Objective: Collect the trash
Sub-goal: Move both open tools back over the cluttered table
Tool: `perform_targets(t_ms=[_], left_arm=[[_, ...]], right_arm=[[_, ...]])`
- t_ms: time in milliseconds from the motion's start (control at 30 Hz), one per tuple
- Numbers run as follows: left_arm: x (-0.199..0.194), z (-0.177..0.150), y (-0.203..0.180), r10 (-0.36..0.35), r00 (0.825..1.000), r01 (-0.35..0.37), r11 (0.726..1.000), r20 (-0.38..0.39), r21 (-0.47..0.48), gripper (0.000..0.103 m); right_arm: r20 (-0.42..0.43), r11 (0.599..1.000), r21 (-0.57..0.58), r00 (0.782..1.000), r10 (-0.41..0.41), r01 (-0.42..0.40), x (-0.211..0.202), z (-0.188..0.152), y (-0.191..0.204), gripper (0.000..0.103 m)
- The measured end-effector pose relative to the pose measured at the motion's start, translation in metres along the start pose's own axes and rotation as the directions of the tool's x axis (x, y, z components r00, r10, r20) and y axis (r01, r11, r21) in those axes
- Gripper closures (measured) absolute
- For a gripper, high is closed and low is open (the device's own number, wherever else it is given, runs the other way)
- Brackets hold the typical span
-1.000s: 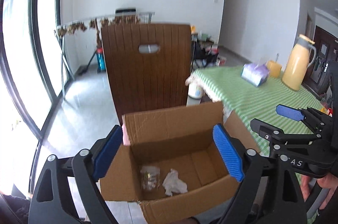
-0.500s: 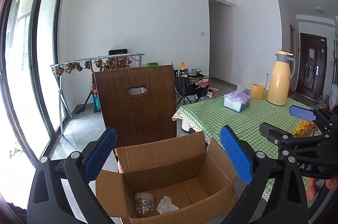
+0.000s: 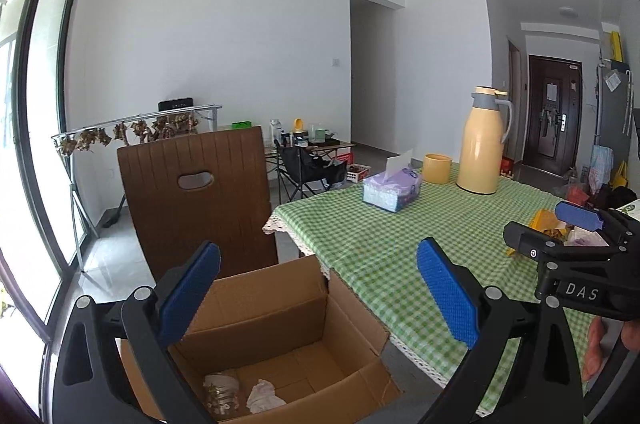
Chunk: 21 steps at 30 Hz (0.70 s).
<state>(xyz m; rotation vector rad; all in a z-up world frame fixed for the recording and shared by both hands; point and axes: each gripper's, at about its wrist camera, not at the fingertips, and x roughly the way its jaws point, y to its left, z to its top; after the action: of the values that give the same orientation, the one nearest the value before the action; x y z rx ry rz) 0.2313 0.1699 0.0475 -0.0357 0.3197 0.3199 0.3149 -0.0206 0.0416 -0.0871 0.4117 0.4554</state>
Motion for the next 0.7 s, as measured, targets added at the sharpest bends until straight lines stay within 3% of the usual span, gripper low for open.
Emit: perform_targets(t_ms=[333, 700], left_arm=[[0.019, 0.001, -0.09, -0.173, 0.985, 0.175, 0.982, -0.023, 0.071, 0.007], [0.022, -0.008, -0.205, -0.367, 0.928, 0.372, 0.917, -0.062, 0.145, 0.007]], right_arm=[[-0.025, 0.98, 0.09, 0.984, -0.174, 0.176, -0.032, -0.024, -0.091, 0.015], [-0.078, 0.892, 0.241, 0.924, -0.374, 0.382, -0.093, -0.061, -0.202, 0.015]])
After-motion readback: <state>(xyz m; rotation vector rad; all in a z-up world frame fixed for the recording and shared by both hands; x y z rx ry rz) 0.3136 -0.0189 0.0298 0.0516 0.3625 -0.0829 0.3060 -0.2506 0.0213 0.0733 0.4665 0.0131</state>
